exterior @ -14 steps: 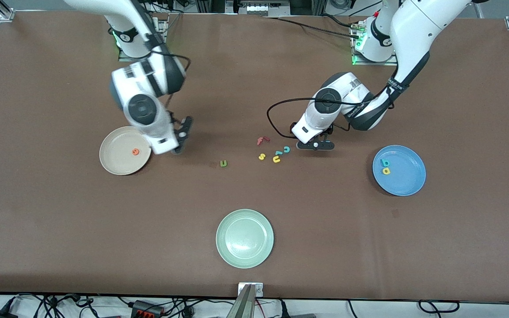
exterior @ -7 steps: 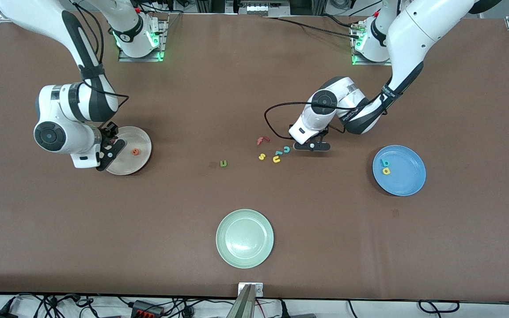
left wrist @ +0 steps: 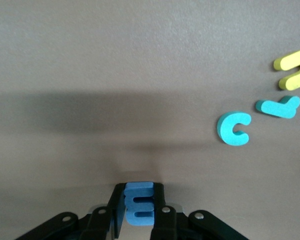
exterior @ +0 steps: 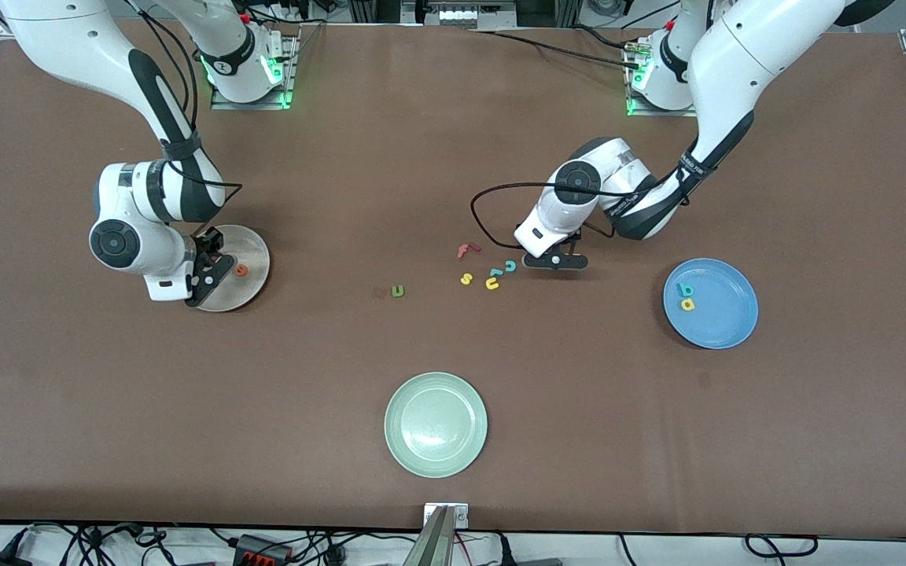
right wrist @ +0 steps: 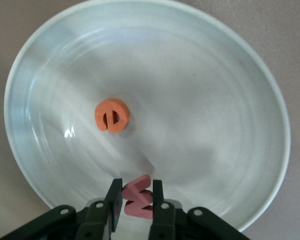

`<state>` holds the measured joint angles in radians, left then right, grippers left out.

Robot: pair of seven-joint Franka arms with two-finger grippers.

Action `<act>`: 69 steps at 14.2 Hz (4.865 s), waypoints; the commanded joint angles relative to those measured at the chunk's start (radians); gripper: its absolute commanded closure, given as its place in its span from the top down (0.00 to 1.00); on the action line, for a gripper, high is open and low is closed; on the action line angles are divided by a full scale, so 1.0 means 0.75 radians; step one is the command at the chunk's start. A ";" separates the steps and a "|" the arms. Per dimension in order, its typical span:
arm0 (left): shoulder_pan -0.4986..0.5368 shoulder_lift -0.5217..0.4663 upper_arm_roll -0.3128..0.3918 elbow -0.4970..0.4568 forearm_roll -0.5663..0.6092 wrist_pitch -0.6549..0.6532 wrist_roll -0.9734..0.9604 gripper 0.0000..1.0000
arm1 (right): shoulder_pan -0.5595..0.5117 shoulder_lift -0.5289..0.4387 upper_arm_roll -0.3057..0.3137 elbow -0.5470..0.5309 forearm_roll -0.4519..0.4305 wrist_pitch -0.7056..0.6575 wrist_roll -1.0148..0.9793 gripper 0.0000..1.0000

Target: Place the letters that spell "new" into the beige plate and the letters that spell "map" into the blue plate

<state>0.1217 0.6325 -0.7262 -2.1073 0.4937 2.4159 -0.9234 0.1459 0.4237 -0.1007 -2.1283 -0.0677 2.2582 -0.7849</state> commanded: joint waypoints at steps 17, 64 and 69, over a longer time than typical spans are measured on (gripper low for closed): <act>0.666 0.015 0.001 0.400 0.043 -0.599 1.376 0.28 | 0.464 0.263 0.181 0.557 0.291 0.006 1.142 0.74; -0.183 -0.864 0.903 0.515 -0.656 -0.930 1.262 1.00 | 0.219 -0.109 -0.013 -0.005 0.131 -0.055 1.134 0.11; -0.181 -0.860 0.903 0.519 -0.656 -0.935 1.272 1.00 | 0.151 -0.097 -0.013 -0.050 0.131 -0.055 1.128 0.12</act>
<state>-0.0303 0.0055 -0.0372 -1.7104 0.0212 1.7226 0.0257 0.2897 0.3713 -0.1249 -2.1383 0.0405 2.2095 0.0637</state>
